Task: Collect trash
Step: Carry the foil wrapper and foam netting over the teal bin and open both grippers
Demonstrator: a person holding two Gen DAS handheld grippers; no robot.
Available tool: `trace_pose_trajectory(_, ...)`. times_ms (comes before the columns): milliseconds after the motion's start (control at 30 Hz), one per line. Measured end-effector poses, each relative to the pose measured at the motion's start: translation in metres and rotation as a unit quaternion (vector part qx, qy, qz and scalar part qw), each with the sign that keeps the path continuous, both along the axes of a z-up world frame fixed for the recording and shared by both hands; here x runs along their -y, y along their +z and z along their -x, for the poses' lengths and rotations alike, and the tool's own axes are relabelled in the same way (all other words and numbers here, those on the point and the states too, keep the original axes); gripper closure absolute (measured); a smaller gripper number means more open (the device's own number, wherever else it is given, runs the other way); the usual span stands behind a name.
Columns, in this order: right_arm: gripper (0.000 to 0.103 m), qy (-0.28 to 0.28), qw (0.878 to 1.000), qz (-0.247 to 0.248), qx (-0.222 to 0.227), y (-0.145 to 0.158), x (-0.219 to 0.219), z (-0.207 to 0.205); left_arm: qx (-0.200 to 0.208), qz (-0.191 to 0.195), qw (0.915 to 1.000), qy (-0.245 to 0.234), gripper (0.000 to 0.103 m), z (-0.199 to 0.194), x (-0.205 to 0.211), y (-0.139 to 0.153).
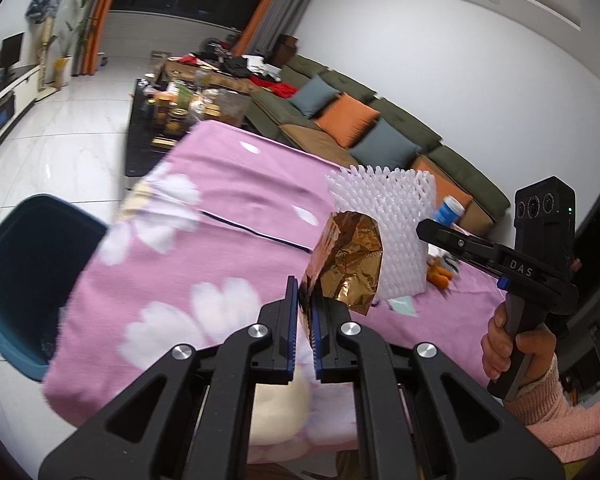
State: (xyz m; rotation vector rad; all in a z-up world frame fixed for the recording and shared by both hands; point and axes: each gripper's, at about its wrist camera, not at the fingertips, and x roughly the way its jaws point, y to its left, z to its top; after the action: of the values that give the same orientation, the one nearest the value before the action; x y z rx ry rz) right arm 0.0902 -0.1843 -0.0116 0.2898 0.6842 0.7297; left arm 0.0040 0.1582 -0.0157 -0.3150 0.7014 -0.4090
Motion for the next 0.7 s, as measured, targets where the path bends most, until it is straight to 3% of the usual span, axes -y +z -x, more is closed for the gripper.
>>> trace_pose_trajectory(700, 0.092, 0.106, 0.994, 0.013, -0.005, 0.010, -0.121, -0.031, 0.004, -0.003, 0.9894, 0.145, 0.097, 0.020, -0.107, 0.009)
